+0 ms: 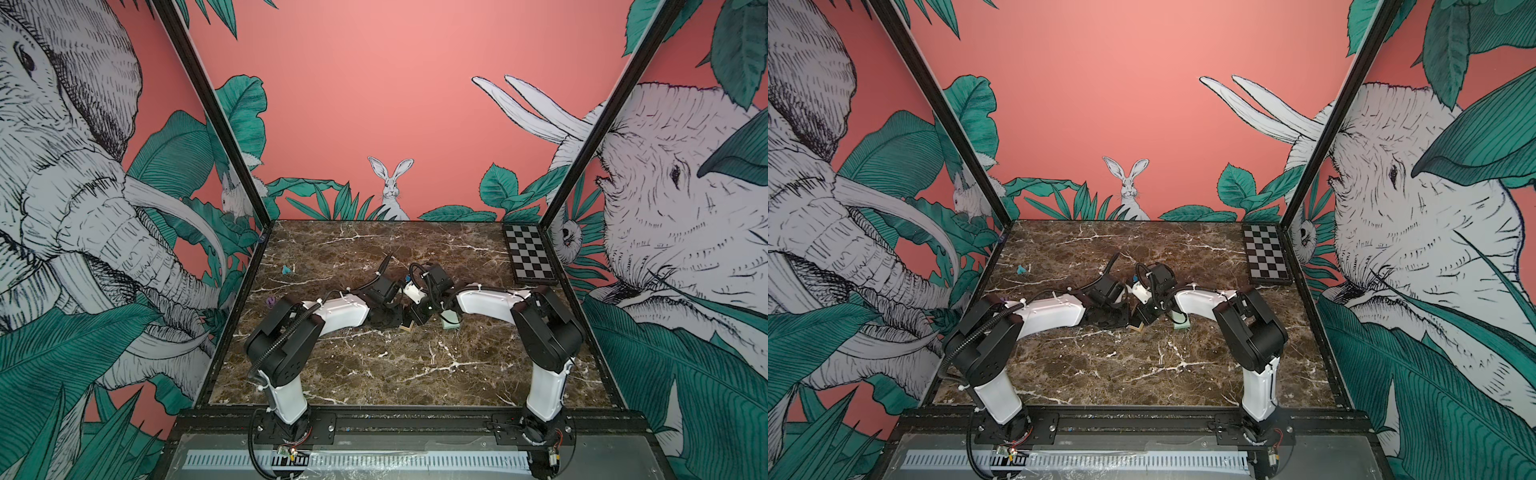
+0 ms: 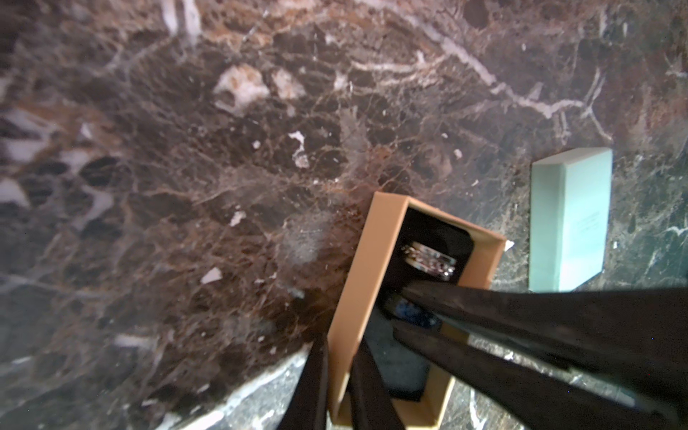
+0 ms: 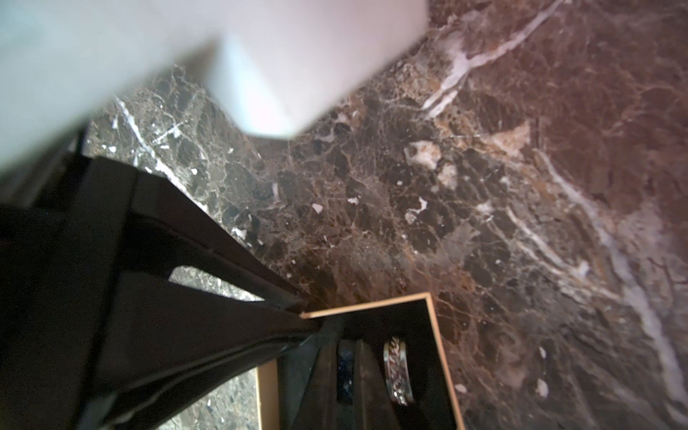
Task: Take the rings out of the lift-off lid box
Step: Take out the ring from the jewelry box.
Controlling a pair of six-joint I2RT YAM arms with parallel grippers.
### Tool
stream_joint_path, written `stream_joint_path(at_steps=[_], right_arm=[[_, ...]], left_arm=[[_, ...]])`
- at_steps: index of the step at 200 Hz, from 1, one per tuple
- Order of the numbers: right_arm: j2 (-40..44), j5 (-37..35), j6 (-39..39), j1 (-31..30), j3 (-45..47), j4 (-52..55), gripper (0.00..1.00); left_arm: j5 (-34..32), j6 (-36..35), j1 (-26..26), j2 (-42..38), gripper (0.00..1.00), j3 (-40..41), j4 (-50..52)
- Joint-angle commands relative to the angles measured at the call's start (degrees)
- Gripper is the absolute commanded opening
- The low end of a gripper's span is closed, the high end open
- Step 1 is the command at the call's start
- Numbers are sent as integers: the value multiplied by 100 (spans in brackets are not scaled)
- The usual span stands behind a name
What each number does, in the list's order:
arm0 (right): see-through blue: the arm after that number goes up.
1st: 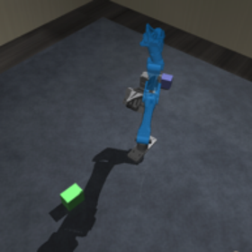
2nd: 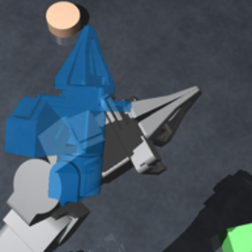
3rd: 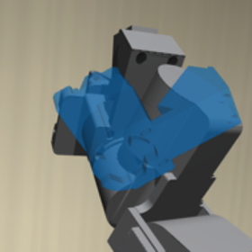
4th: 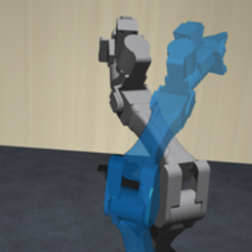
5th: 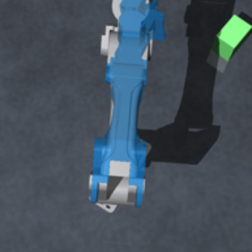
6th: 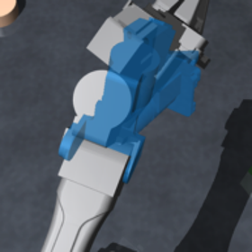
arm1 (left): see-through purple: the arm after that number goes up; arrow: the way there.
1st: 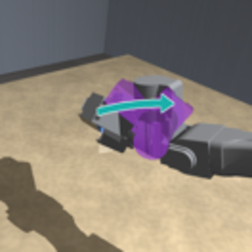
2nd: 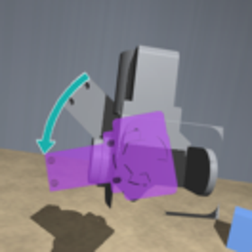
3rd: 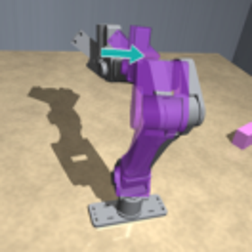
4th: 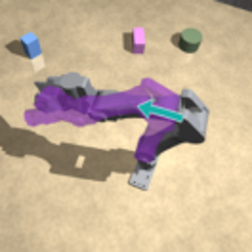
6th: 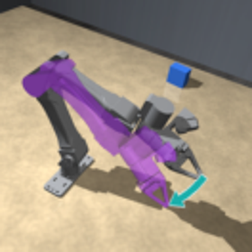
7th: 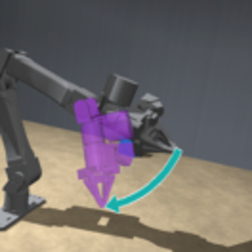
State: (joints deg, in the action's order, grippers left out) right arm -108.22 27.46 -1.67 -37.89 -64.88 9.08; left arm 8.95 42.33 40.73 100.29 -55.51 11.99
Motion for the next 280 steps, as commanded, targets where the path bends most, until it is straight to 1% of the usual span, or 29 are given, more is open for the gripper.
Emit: stream_joint_path(at_steps=[1, 32, 68, 110, 184, 280], right_arm=[[168, 283, 190, -46, 189, -198, 0], [203, 470, 343, -6, 289, -471, 0], [337, 790, 652, 174, 569, -969, 0], [424, 1012, 780, 238, 660, -1173, 0], [393, 1545, 1237, 400, 863, -1831, 0], [411, 1634, 1493, 490, 1012, -2230, 0]], left_arm=[[-331, -6, -21, 30, 13, 9, 506], [-387, -60, -21, 5, 13, -13, 609], [-446, -112, -21, -27, 12, -13, 742], [-483, -137, -21, -41, 12, -40, 821], [-517, -146, -21, -46, 12, -58, 920], [-517, -203, -21, -64, 11, -66, 1031]])
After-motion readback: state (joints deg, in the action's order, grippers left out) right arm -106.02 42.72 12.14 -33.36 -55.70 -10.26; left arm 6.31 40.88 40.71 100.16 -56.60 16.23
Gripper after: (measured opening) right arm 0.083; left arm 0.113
